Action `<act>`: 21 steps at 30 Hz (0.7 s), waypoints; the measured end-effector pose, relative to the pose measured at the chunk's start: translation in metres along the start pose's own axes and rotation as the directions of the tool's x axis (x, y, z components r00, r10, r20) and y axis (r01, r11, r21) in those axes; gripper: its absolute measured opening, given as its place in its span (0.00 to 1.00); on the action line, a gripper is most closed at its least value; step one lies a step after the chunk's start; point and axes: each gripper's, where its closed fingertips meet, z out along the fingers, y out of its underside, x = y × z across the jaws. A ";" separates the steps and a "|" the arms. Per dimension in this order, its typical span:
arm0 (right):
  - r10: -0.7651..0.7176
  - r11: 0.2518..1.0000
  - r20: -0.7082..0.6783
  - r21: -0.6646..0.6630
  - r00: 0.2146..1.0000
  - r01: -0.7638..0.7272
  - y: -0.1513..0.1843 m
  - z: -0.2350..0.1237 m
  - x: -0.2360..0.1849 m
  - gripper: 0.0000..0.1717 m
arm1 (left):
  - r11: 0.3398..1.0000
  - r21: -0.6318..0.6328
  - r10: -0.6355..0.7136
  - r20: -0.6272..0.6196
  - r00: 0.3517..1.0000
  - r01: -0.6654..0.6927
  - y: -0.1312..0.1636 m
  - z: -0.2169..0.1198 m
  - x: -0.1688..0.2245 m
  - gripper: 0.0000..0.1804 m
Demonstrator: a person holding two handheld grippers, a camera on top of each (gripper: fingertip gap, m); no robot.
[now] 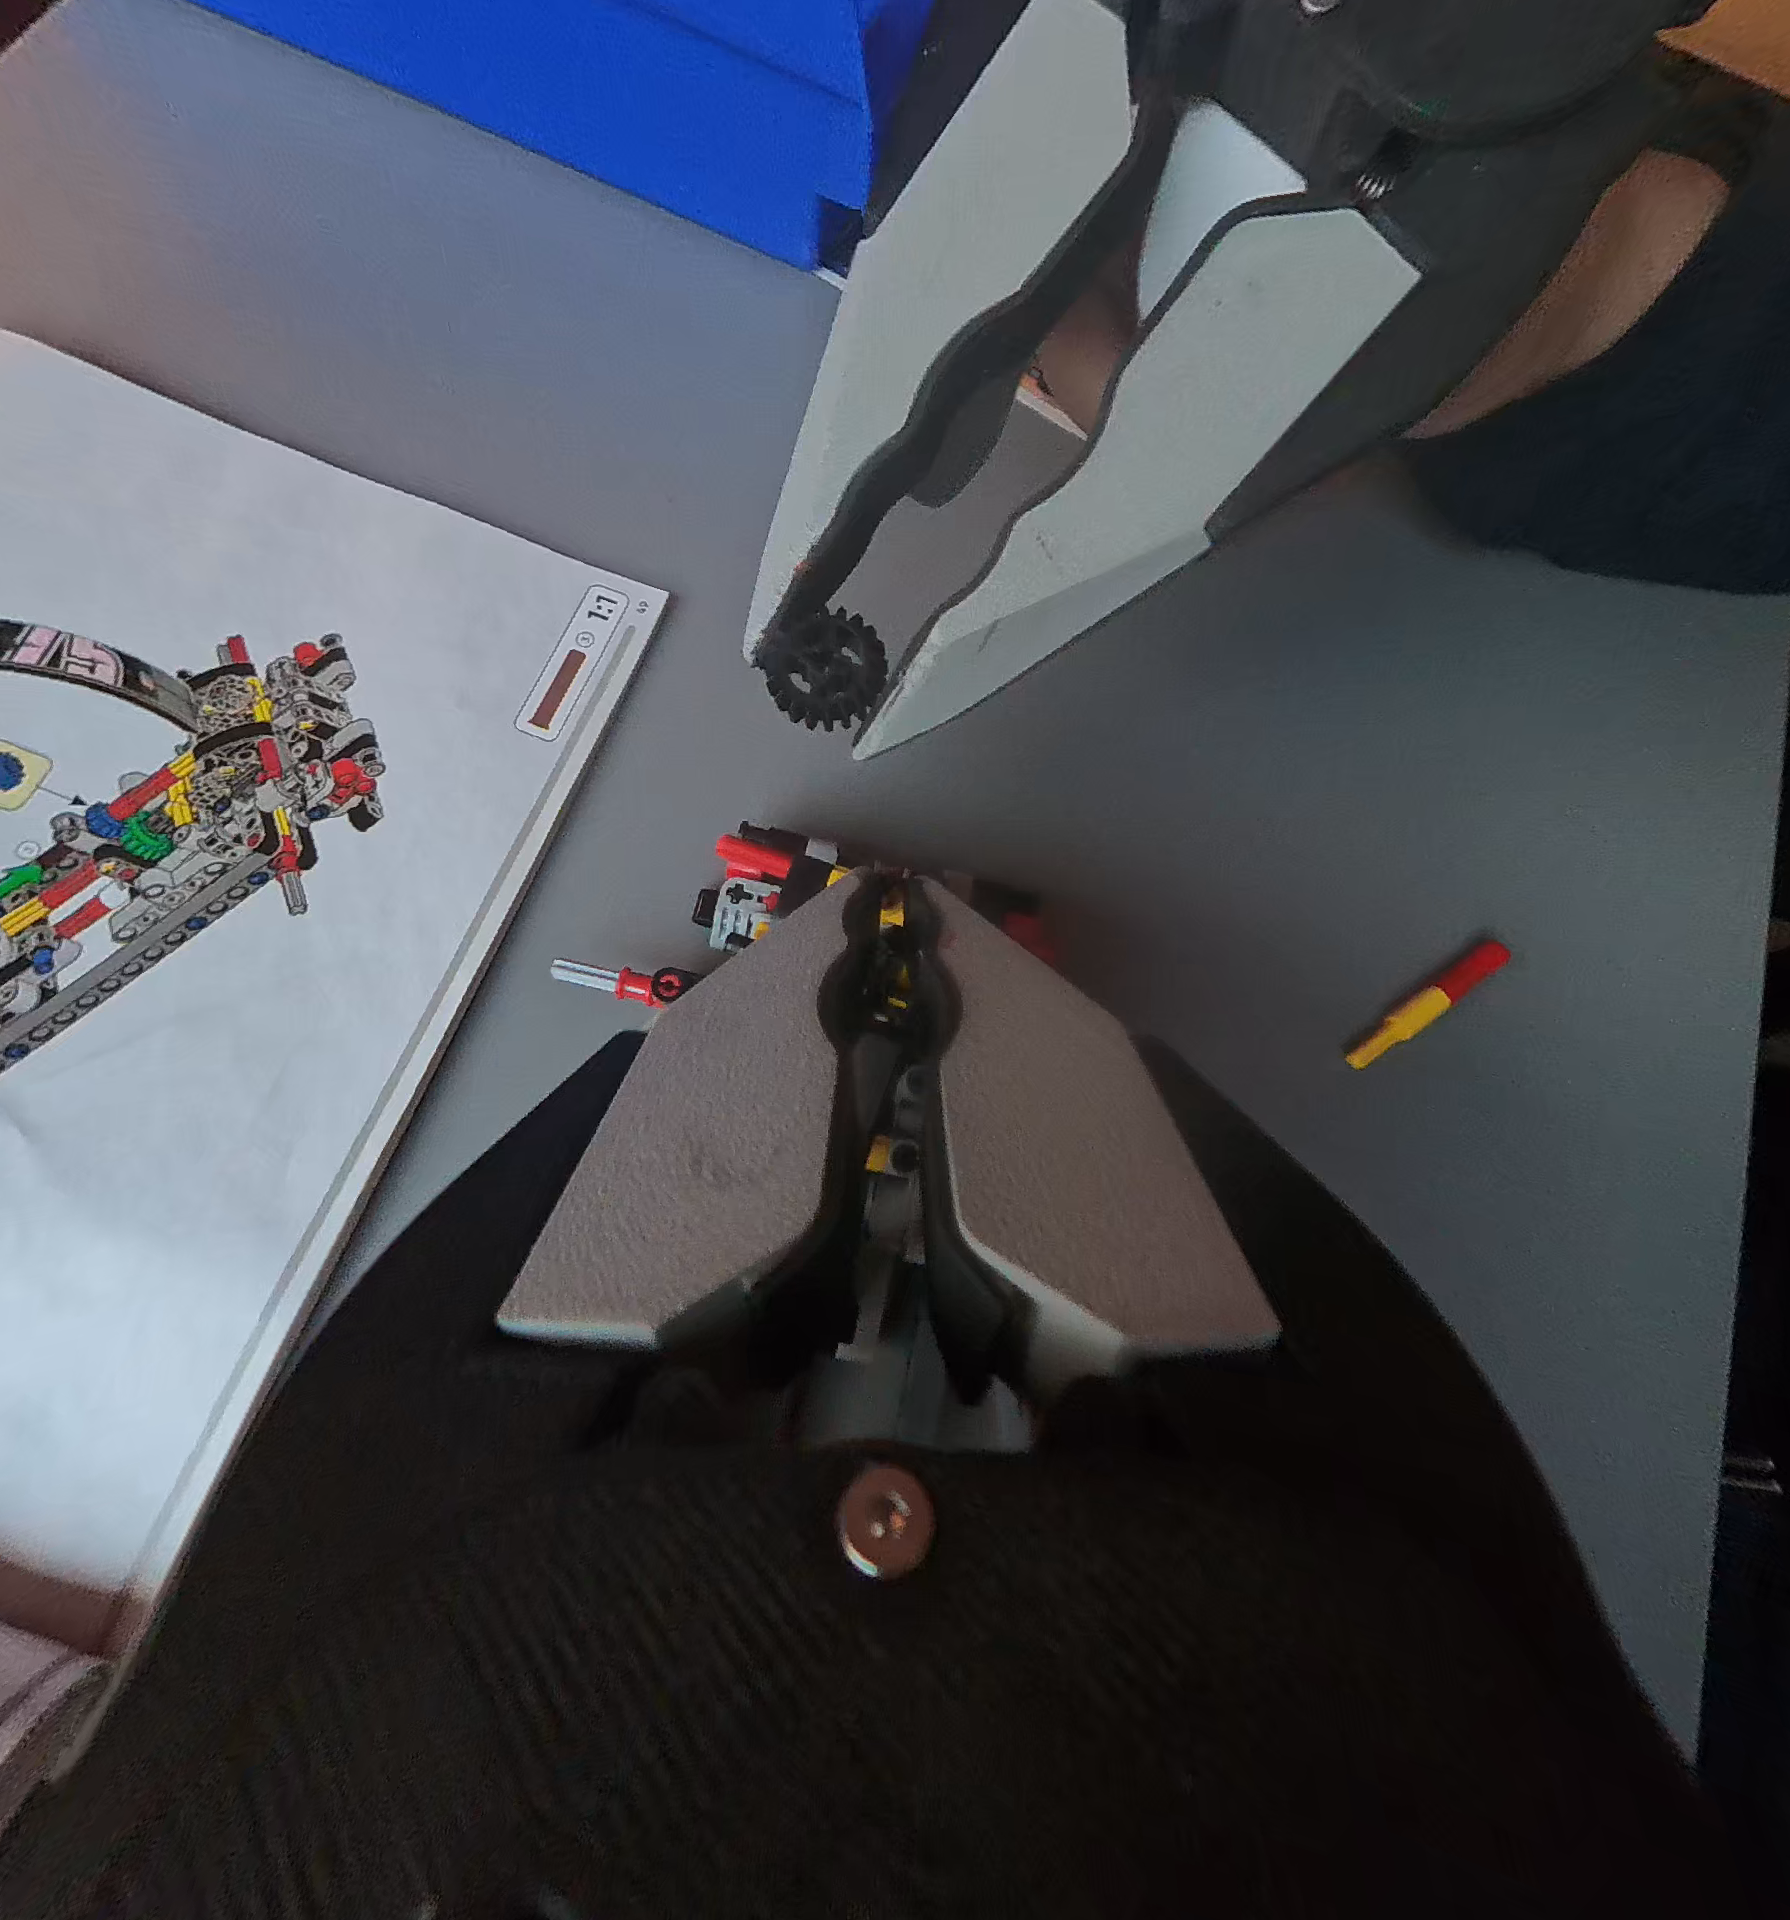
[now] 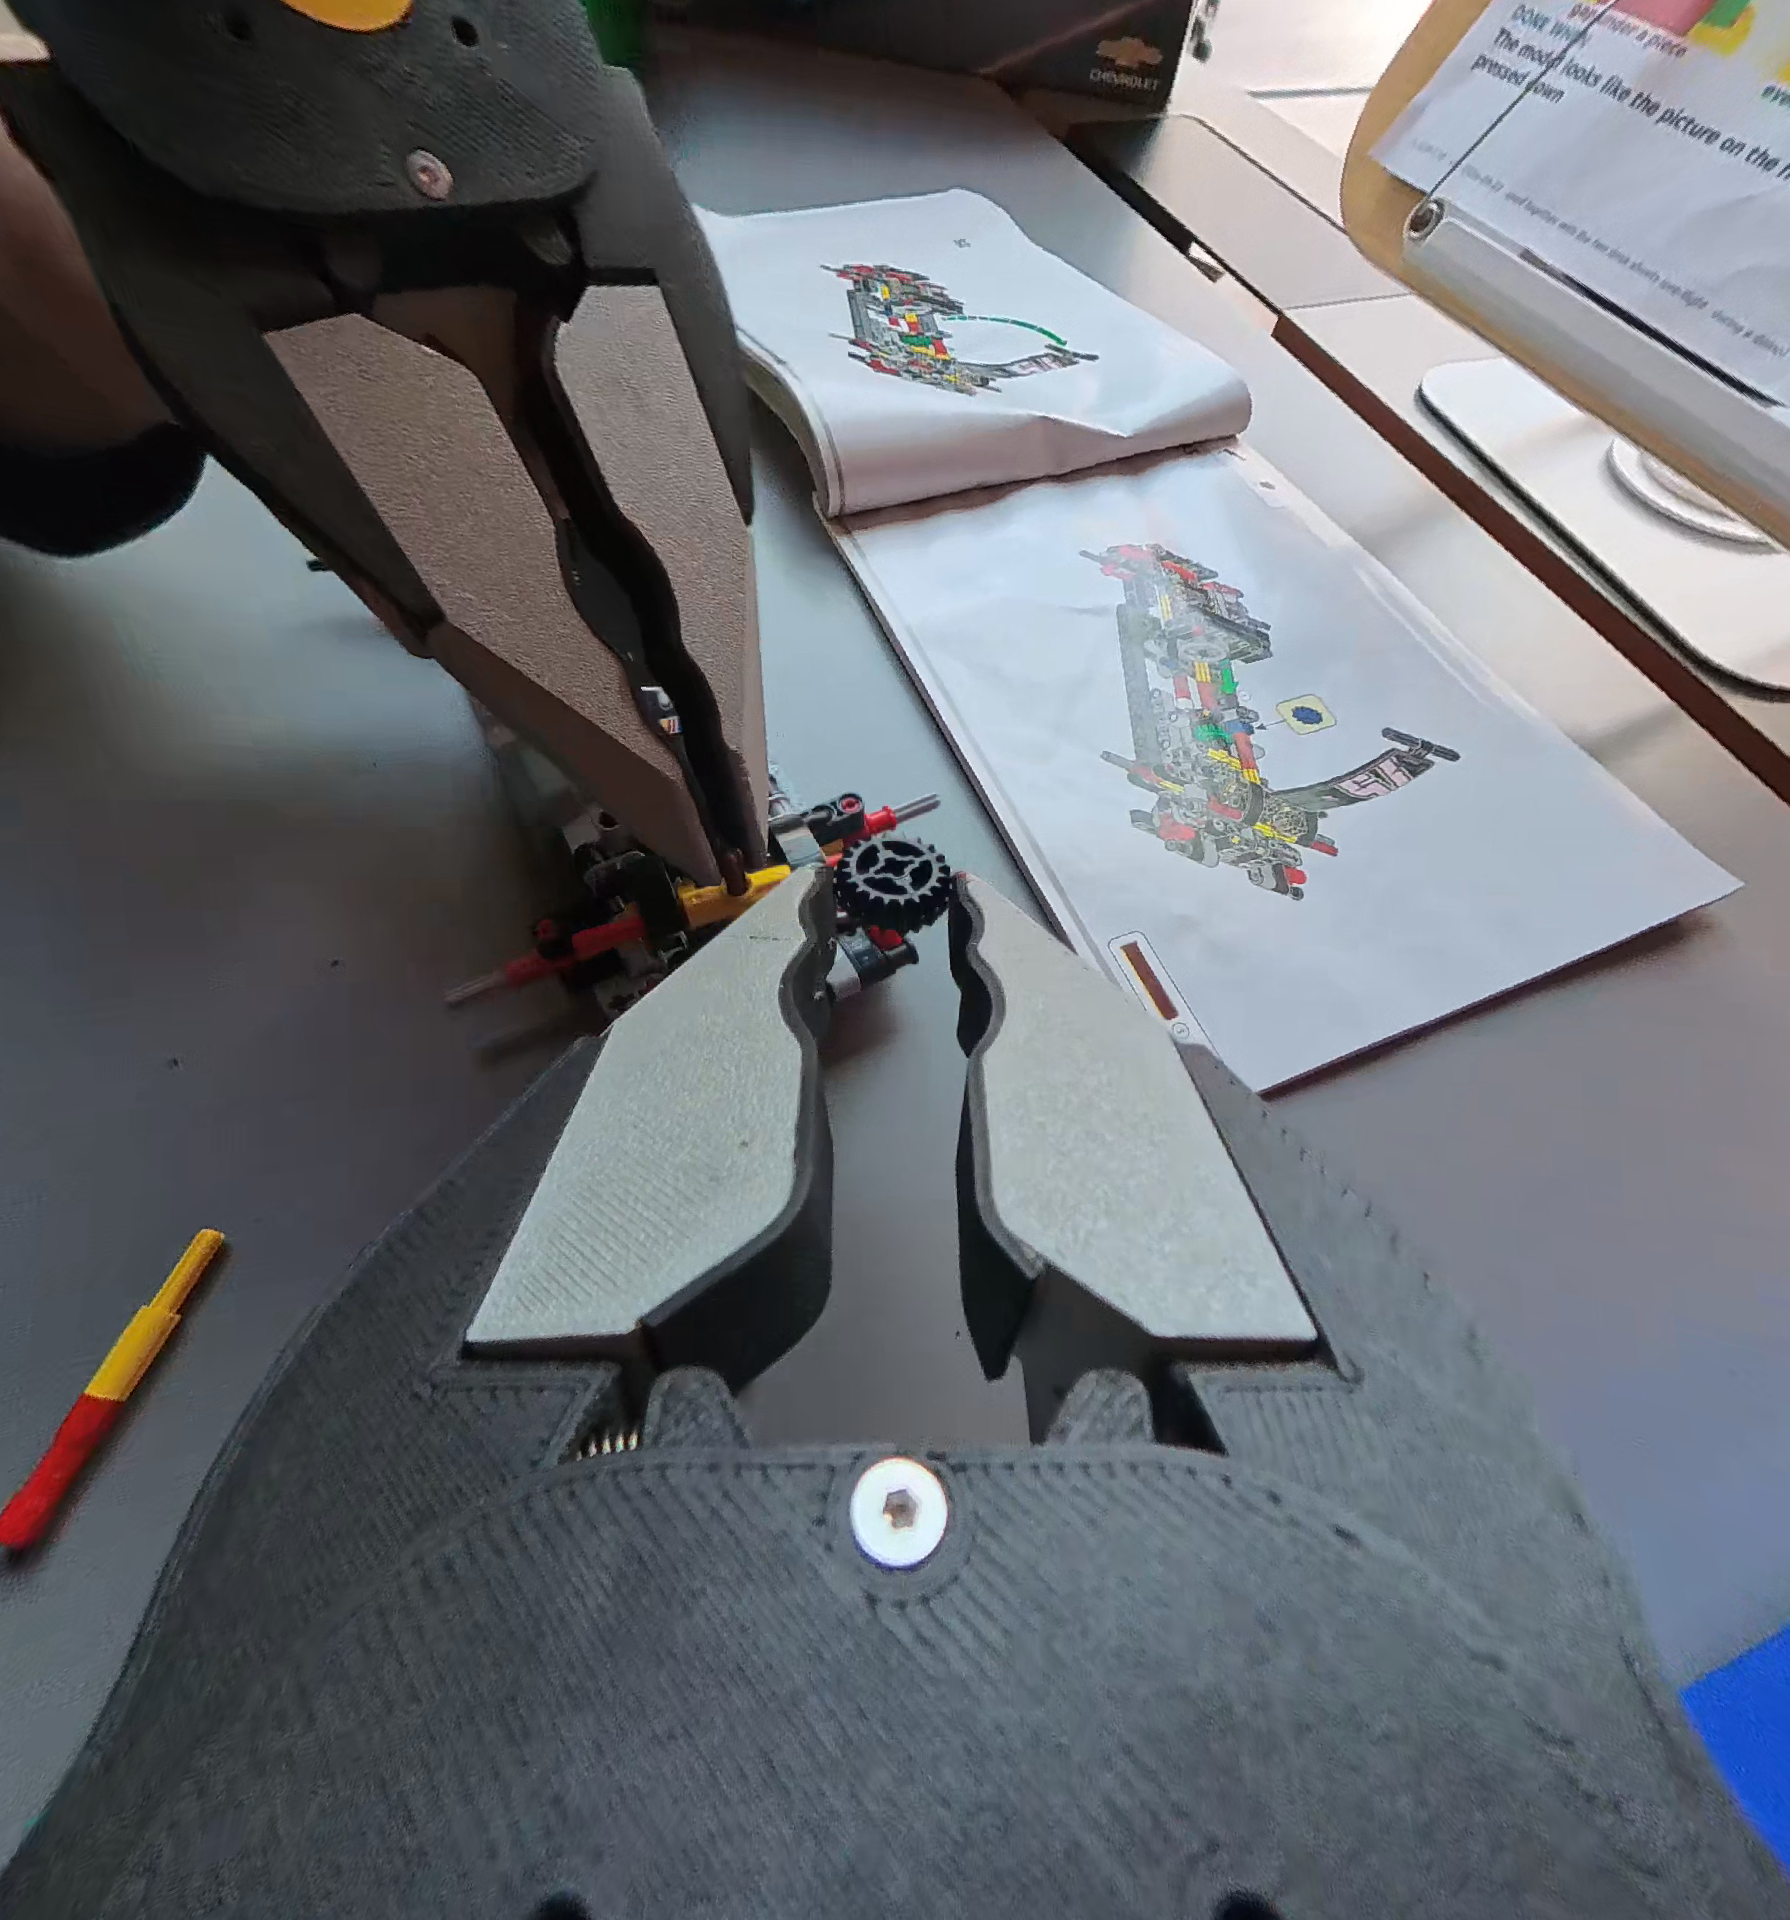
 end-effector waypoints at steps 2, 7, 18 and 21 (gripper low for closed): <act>0.020 1.000 0.013 0.006 1.000 -0.020 0.000 0.000 -0.001 0.11 | 1.000 0.007 -0.016 0.029 0.999 0.016 0.000 0.000 0.001 0.01; 0.011 1.000 0.064 -0.030 0.998 -0.009 0.007 0.004 -0.009 0.11 | 0.997 0.008 -0.083 0.014 0.996 0.083 -0.004 -0.001 0.013 0.09; -0.006 1.000 0.110 0.000 0.994 0.006 0.003 -0.002 -0.023 0.11 | 0.999 0.021 0.041 0.060 0.997 -0.042 0.000 -0.030 0.009 0.06; -0.022 0.999 0.078 -0.035 0.997 0.025 0.011 -0.001 -0.016 0.11 | 0.977 -0.030 0.210 0.037 0.977 -0.209 0.002 -0.022 0.003 0.08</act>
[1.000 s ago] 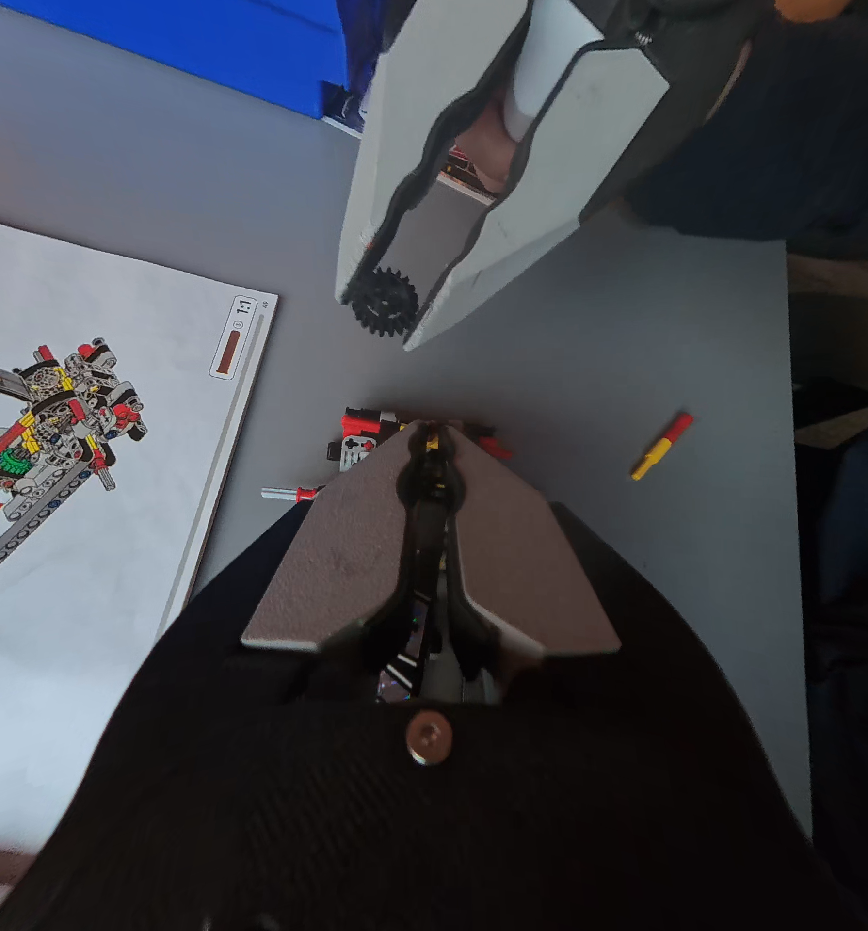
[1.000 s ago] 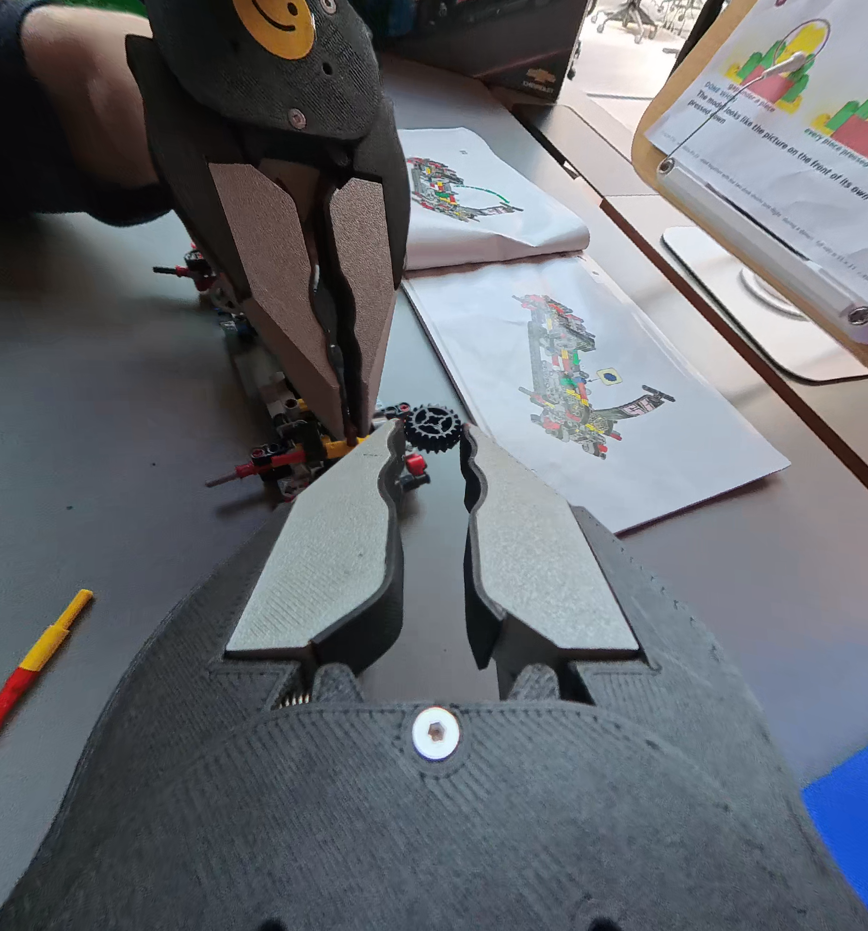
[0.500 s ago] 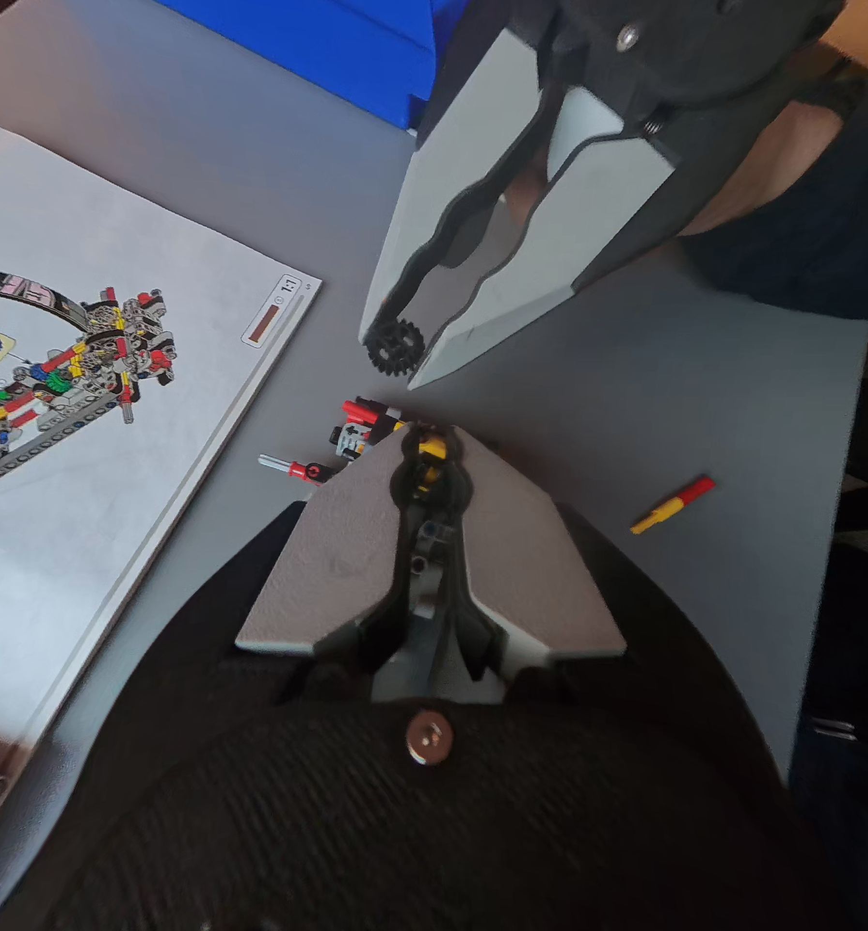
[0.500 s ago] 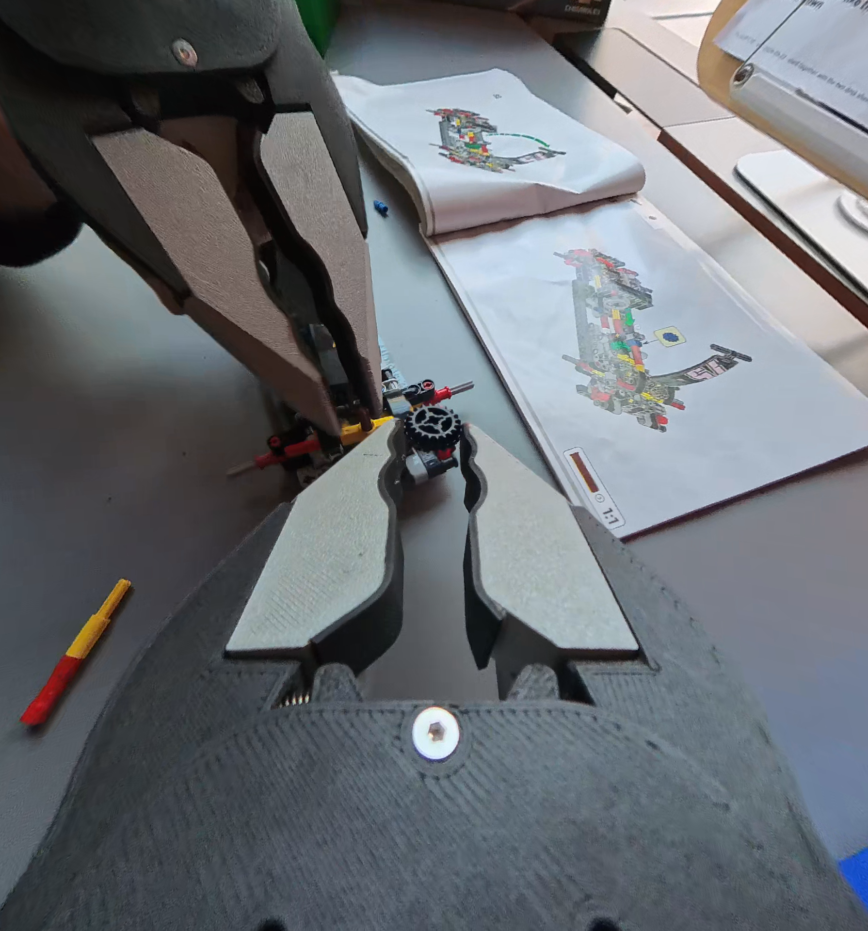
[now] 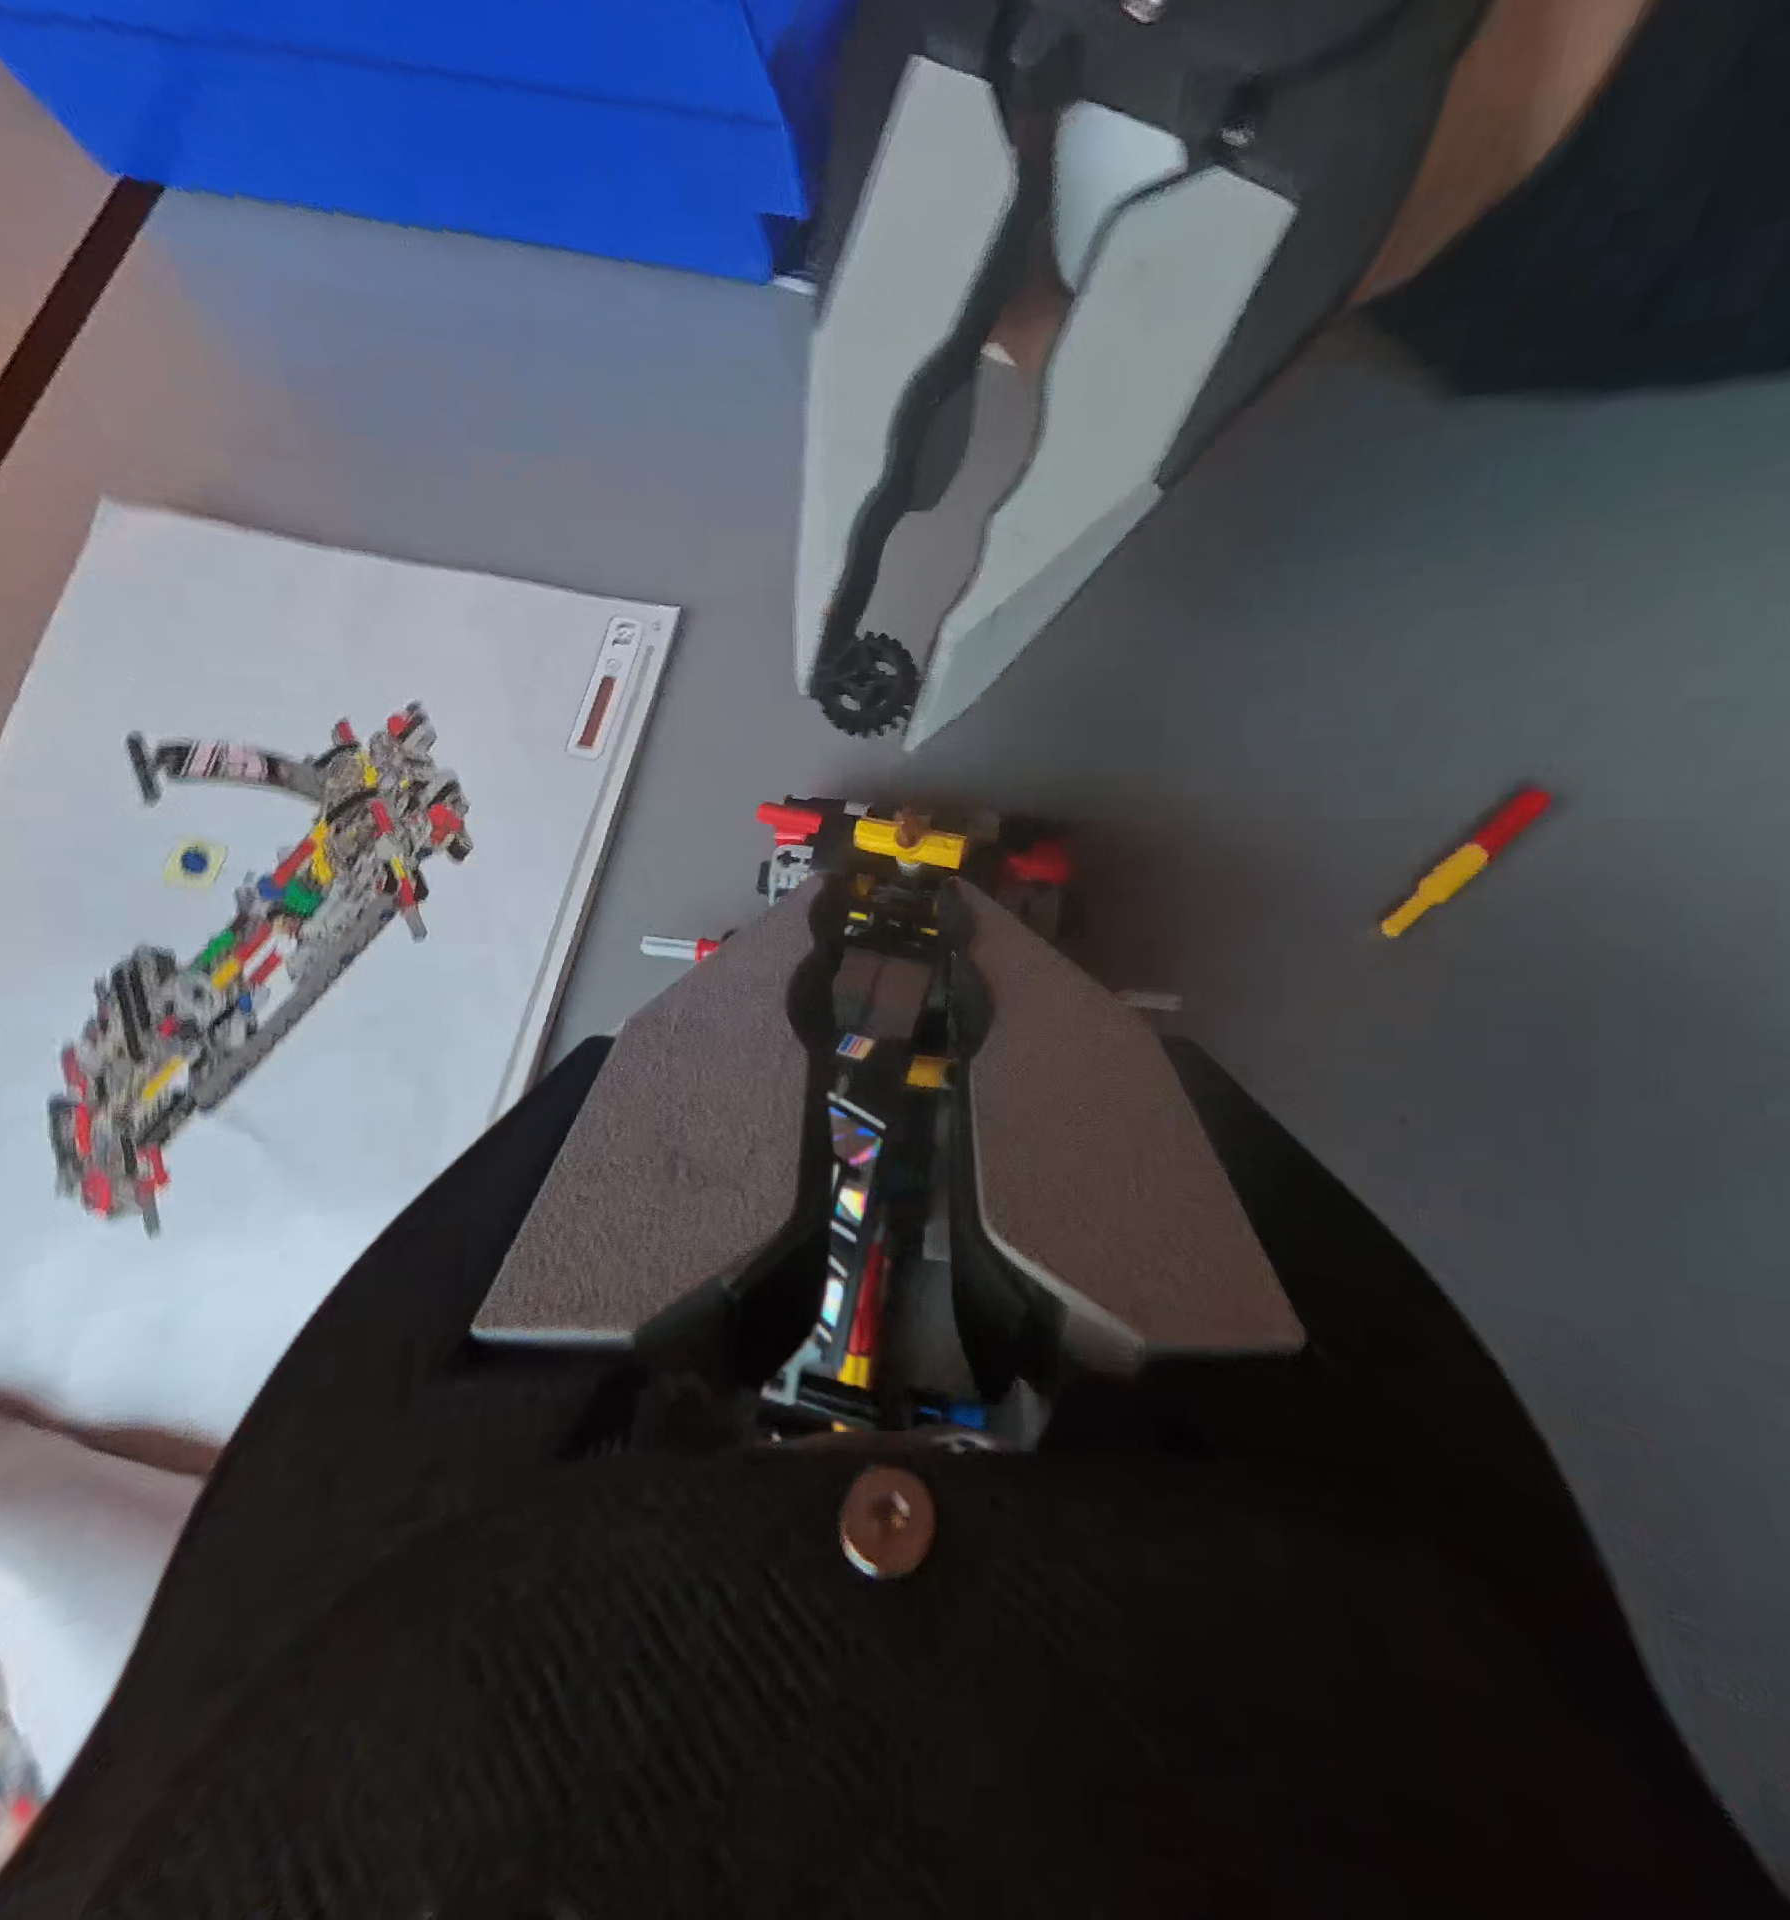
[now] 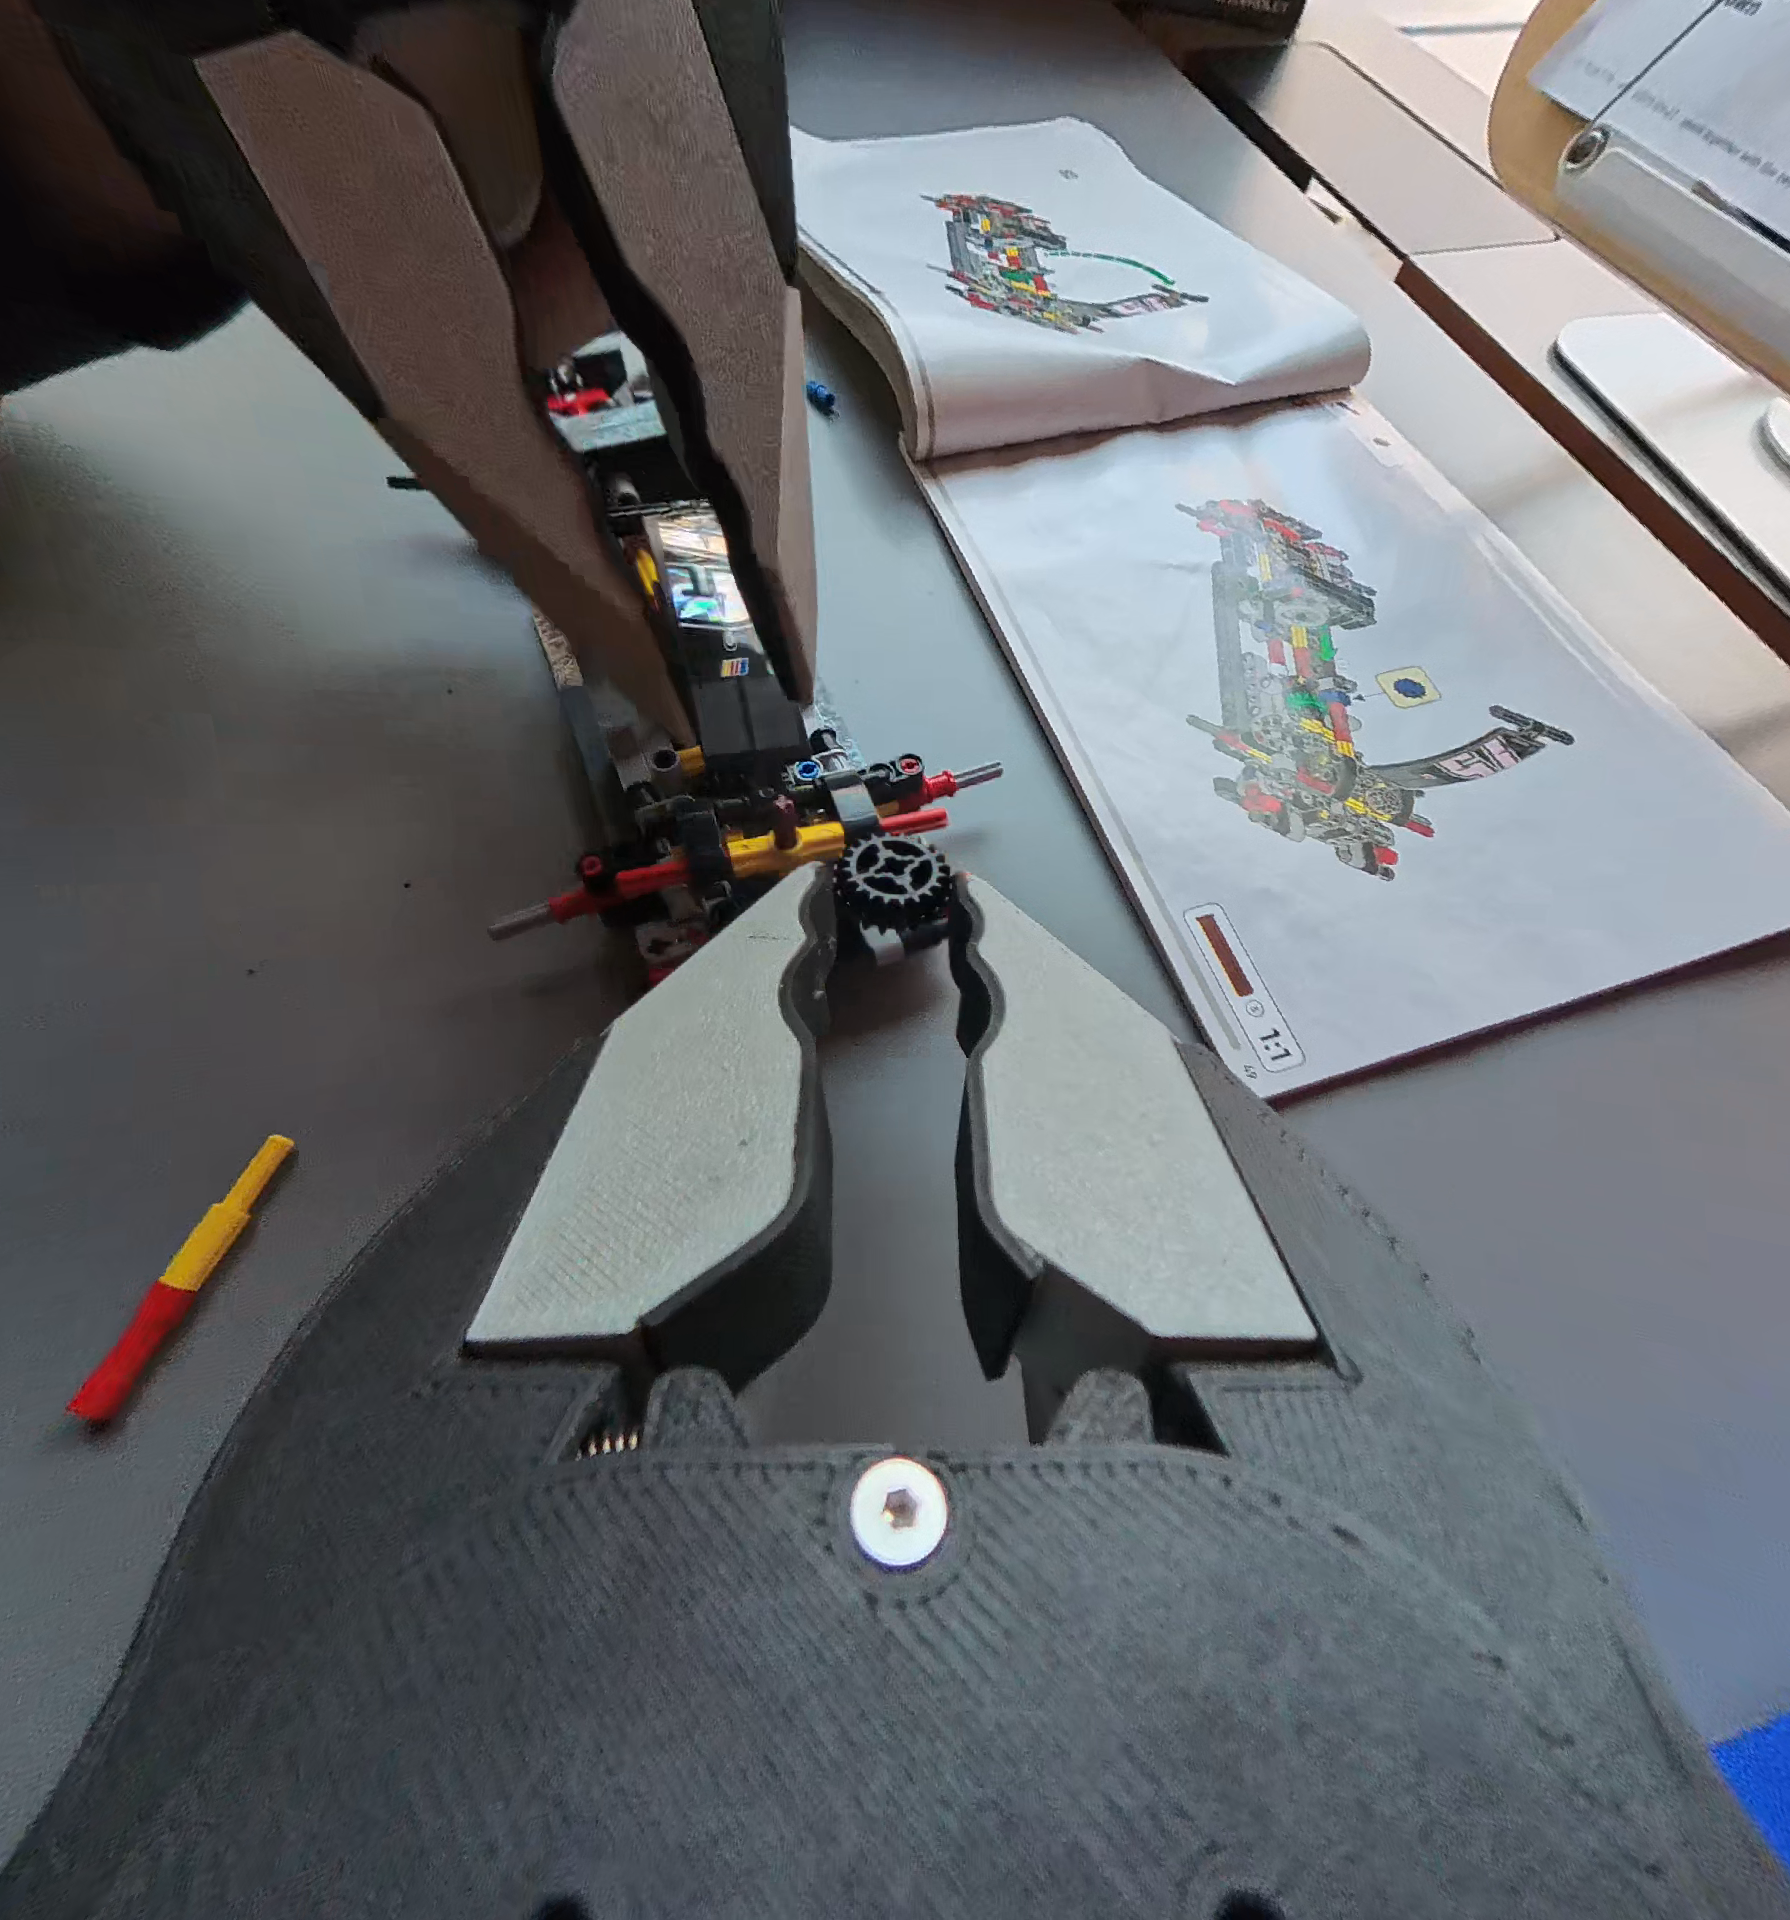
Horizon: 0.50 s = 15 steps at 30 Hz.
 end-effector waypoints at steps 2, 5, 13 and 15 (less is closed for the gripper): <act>0.024 1.000 0.013 0.012 1.000 -0.024 0.001 -0.002 0.002 0.11 | 0.995 -0.011 0.101 -0.096 0.990 -0.103 0.000 0.007 0.006 0.08; 0.038 0.998 0.035 0.039 0.999 -0.039 -0.002 -0.006 0.003 0.11 | 0.992 -0.007 0.122 -0.219 0.968 -0.127 -0.002 0.012 0.002 0.08; 0.008 1.000 0.042 0.023 0.999 -0.009 0.001 -0.005 -0.001 0.11 | 0.988 0.062 0.156 -0.483 0.861 -0.144 -0.010 0.012 0.007 0.03; 0.005 1.000 0.042 0.017 0.999 -0.006 0.003 -0.004 -0.001 0.11 | 0.987 0.060 0.157 -0.530 0.833 -0.148 -0.009 0.012 0.011 0.02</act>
